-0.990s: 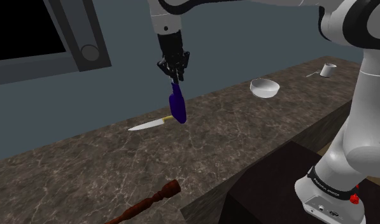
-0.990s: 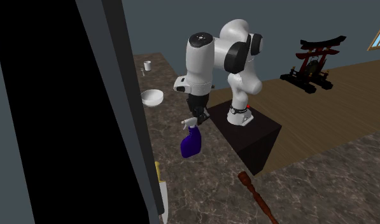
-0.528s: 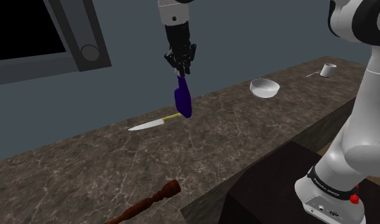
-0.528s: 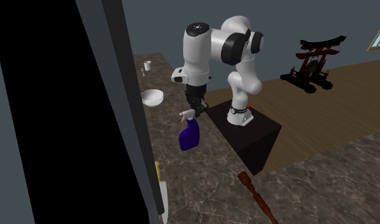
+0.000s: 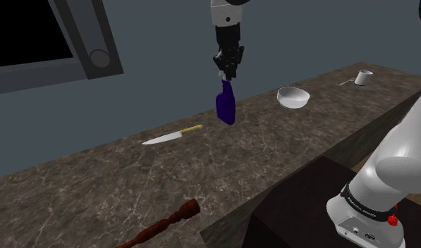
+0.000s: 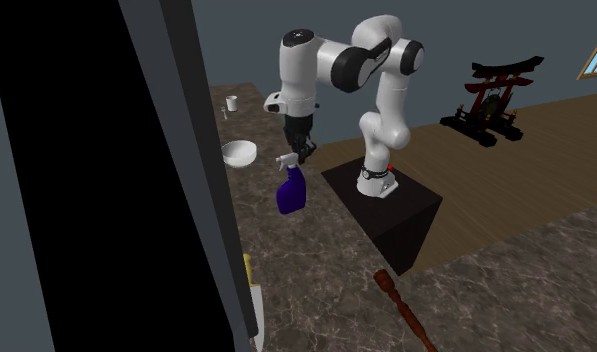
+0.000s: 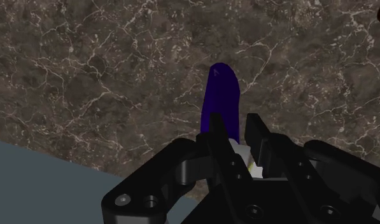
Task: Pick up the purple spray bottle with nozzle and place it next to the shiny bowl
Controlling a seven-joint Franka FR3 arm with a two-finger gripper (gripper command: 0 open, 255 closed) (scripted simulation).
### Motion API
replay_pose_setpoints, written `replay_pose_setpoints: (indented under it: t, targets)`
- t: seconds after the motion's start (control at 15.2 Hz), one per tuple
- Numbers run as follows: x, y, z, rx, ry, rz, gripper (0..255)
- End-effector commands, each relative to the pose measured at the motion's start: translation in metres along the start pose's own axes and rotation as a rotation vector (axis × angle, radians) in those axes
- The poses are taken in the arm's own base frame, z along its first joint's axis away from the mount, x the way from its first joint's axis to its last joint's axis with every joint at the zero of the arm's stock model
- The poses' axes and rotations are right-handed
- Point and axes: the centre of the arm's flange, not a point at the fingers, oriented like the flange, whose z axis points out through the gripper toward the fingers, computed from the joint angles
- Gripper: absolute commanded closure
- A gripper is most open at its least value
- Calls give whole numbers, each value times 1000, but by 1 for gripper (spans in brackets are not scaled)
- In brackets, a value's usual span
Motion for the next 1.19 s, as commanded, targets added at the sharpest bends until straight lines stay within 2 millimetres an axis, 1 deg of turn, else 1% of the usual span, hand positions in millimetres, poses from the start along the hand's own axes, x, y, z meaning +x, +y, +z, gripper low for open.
replay_pose_setpoints:
  t: [0.0,1.12]
  targets:
    - [-9,26,2,0,0,-1,255]
    - [-83,236,33,0,0,-1,255]
